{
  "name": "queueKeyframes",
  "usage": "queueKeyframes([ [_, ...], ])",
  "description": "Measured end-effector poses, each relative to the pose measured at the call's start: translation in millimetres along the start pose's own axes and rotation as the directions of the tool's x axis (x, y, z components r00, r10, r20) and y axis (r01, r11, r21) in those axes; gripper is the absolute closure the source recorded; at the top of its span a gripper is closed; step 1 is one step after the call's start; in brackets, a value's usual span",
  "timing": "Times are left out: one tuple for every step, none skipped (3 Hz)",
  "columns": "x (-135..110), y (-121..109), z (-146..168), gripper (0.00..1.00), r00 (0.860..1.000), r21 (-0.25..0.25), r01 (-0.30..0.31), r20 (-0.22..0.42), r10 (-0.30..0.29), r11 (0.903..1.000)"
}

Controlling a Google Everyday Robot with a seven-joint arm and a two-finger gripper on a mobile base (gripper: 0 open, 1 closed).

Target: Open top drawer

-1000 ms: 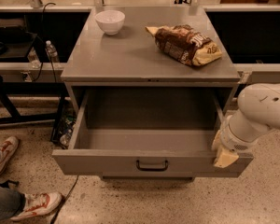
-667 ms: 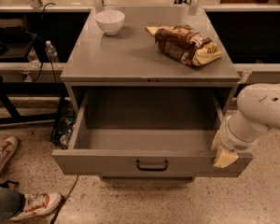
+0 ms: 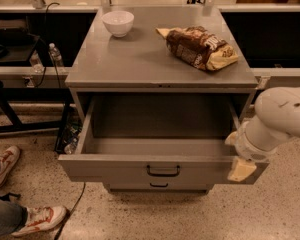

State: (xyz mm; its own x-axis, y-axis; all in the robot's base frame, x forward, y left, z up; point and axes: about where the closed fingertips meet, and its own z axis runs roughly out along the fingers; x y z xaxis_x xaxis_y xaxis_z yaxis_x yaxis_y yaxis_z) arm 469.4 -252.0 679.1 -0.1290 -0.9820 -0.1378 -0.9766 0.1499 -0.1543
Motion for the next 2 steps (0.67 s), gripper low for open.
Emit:
queueKeyframes([
  [12.8,-0.3,-32.4,0.0,1.0,0.055,-0.013,0.004,0.013,0.9984],
  [40.6,-3.7,-75.8,0.0,0.999,0.13,-0.047,0.023,0.045,0.9904],
])
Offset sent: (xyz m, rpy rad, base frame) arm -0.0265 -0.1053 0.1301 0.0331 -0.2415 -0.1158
